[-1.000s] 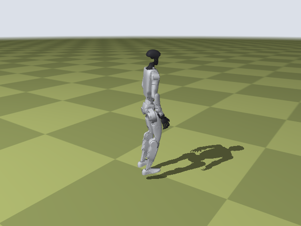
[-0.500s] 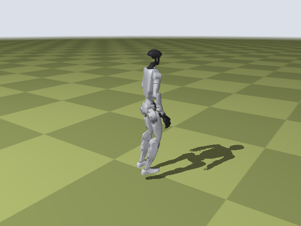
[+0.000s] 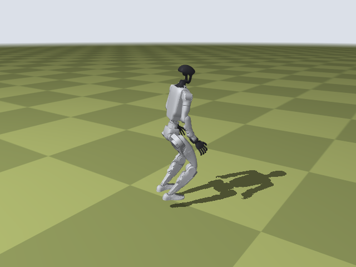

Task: Sport exercise

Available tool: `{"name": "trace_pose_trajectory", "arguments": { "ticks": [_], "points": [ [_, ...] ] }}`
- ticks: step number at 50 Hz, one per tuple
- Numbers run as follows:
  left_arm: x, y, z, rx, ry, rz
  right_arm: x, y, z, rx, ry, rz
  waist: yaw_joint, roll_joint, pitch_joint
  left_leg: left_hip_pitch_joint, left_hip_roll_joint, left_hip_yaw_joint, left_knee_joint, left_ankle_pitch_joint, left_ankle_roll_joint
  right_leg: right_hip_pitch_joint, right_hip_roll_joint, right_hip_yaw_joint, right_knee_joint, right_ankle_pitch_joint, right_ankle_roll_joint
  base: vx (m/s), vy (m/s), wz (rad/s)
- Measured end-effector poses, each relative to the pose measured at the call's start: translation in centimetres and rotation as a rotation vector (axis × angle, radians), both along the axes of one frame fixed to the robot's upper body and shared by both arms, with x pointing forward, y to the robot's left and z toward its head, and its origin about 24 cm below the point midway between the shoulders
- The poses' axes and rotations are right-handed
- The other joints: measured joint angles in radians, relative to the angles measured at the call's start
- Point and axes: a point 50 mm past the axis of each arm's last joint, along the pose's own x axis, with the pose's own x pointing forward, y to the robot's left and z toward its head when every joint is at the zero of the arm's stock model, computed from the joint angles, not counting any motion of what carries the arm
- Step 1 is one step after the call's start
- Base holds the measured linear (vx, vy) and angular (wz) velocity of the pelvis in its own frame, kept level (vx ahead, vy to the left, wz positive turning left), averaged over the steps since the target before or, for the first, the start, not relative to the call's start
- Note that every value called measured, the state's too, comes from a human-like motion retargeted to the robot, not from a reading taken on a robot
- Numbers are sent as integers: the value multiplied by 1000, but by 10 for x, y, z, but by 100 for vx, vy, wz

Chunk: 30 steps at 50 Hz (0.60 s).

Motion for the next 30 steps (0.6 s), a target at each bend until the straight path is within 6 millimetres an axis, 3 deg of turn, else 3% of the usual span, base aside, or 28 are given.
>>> {"name": "trace_pose_trajectory", "arguments": {
  "ticks": [3,5,7,8,13,17,20,22,23,25,27,30],
  "points": [
    [-40,-1,-15,-105,118,142,-42,6,-19,50,140,-84,27,-18,-62,265,-48,-19,-440,421,-111,240,-8,9,-382,410,126,35,-4,-13],
    [-70,2,-24,-147,211,266,-72,11,-31,62,268,-76,51,-15,-125,415,-36,-27,-791,850,-219,356,31,9,-666,846,199,31,-20,-60],
    [-106,4,-30,-140,298,360,-107,23,-41,58,387,-33,96,15,-184,446,33,-5,-863,1025,-294,373,105,-8,-752,1060,199,25,-19,-95],
    [-116,5,-31,-135,327,393,-117,23,-42,46,425,-15,100,20,-193,449,39,3,-851,1036,-298,376,110,-14,-752,1092,199,22,-6,-30],
    [-144,4,-35,-119,441,432,-139,13,-44,-5,513,33,76,22,-184,448,8,15,-755,978,-268,377,54,-26,-673,1046,199,14,3,26],
    [-162,-2,-36,-123,501,423,-145,11,-43,-15,512,50,62,10,-196,473,-16,27,-828,977,-247,375,10,-22,-680,998,199,0,0,0],
    [-170,-4,-36,-118,518,422,-145,10,-43,-2,504,41,57,-4,-205,477,-28,30,-802,853,-204,380,-11,3,-664,894,199,-8,2,-10],
    [-164,0,-35,-90,496,415,-134,10,-43,0,477,43,51,-31,-176,476,-41,52,-664,518,-116,384,-46,8,-548,551,144,-11,2,-6],
    [-155,5,-35,-61,472,402,-122,11,-42,-6,454,53,47,-42,-143,467,-34,66,-558,305,-67,376,-56,1,-450,325,91,-14,-3,0],
    [-128,11,-33,-5,412,392,-97,16,-41,-10,407,38,36,-54,-52,429,-3,90,-363,20,2,349,-69,-16,-283,46,35,-15,-7,8],
    [-106,10,-32,-13,360,384,-86,21,-41,3,385,-1,36,-45,-34,437,1,74,-406,119,-19,365,-48,-19,-339,135,36,-13,-8,-5],
    [-103,7,-33,-61,343,399,-100,20,-43,16,405,-48,18,-39,-84,487,-17,62,-645,503,-105,414,-5,24,-567,503,139,-9,-7,8]
  ]
}}
